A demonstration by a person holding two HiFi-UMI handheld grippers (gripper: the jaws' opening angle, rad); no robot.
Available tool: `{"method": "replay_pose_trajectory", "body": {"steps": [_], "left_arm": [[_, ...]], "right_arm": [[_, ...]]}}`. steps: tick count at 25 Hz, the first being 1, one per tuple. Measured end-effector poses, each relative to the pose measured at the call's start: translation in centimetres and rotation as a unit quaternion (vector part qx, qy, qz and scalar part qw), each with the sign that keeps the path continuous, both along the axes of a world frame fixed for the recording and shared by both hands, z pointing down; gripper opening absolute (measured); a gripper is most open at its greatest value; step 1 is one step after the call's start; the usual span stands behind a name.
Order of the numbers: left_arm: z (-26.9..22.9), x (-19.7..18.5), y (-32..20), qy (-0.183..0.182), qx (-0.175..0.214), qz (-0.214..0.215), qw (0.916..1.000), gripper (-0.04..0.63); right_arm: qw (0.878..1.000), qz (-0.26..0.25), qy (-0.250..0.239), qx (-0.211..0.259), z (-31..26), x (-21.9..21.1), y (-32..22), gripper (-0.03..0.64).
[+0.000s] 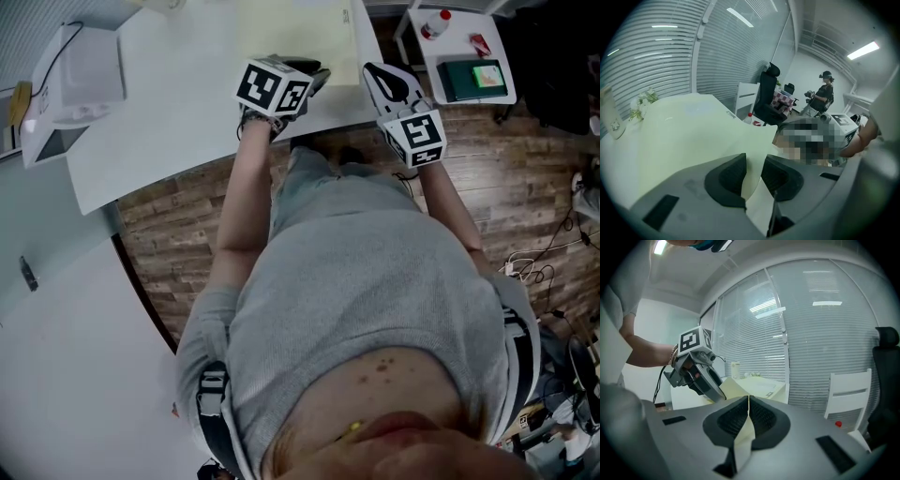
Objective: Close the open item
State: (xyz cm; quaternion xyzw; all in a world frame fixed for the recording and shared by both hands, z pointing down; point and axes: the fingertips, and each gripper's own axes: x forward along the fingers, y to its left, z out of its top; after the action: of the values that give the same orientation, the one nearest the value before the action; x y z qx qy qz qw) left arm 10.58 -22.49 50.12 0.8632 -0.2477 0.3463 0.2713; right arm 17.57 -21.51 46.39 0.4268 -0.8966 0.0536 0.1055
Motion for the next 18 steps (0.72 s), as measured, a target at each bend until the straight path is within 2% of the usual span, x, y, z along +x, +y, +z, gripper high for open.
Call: {"method": "replay_pose_trajectory", "body": {"steps": [5,12,15,18], "left_arm": [[0.4,0.2,0.2,-0.036,-0.021,0.036,0.9985,0.084],[0.1,0.4,0.4,-0.023,-0.057,0.07,0.9956,0.106],[0.1,0.6,0.9,-0.037,-0.035,0.098,0.9939,0.129],[0.2,0.7,1.1,-0.051,-0.013,0.107,0.9929,0.142]], "right_arm": [[1.0,0.0,0.0,0.001,0.0,-0.1,0.4,0.064],[1.0,-0.002,0.002,0.0,-0.1,-0.5,0.6,0.064],[1.0,-0.003,0.004,0.002,-0.2,-0.5,0.8,0.064],[1.0,0.001,0.004,0.003,-0.3,-0.2,0.8,0.064]]}}
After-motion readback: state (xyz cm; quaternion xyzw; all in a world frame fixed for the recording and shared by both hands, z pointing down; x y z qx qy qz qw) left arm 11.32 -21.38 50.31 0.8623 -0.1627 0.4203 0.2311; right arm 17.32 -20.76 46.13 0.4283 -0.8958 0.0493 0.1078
